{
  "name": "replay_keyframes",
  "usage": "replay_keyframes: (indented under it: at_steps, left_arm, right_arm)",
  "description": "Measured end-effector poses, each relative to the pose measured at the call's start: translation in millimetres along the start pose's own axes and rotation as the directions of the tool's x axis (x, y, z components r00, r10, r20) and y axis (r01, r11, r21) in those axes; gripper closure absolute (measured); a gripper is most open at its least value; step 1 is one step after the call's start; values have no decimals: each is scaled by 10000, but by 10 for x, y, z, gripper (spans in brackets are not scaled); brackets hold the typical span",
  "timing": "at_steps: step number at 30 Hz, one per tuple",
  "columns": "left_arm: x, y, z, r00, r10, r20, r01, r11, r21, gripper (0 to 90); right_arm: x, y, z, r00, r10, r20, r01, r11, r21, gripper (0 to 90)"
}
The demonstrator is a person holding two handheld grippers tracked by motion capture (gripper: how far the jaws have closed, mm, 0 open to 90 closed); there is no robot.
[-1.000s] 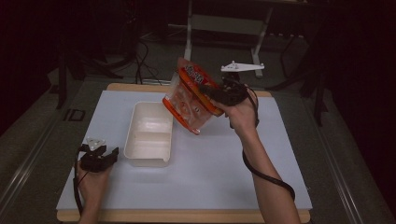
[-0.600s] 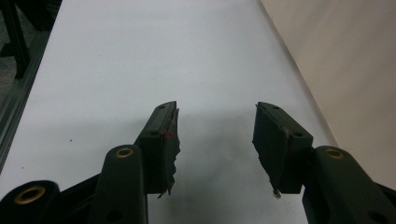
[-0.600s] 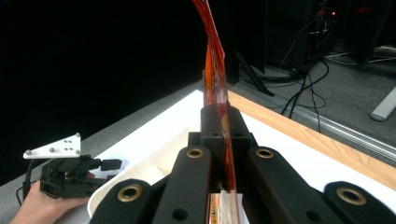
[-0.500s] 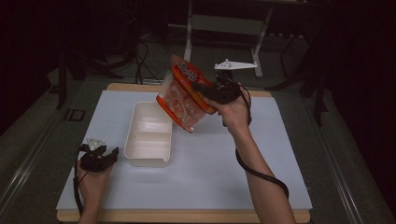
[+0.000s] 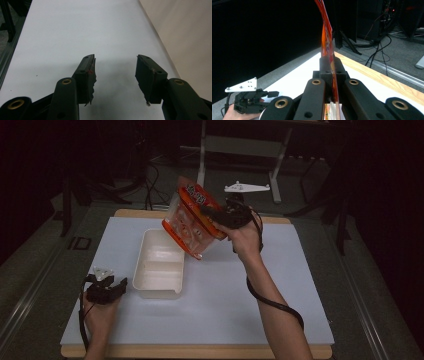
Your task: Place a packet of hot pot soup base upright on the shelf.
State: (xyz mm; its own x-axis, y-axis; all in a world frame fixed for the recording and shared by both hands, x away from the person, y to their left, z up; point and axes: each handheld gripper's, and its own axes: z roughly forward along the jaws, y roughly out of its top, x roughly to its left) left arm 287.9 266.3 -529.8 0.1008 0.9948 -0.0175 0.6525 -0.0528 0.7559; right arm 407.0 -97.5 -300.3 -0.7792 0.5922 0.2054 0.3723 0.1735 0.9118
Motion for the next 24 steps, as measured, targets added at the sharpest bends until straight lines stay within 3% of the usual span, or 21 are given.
replay_keyframes:
  at_steps: [24]
  left_arm:
    - [-11, 12, 10, 10000, 77, 62, -77, 10000, -4, 503]
  right_arm:
    - [53, -78, 350, 9975, 498, -511, -513, 9982, -301, 900]
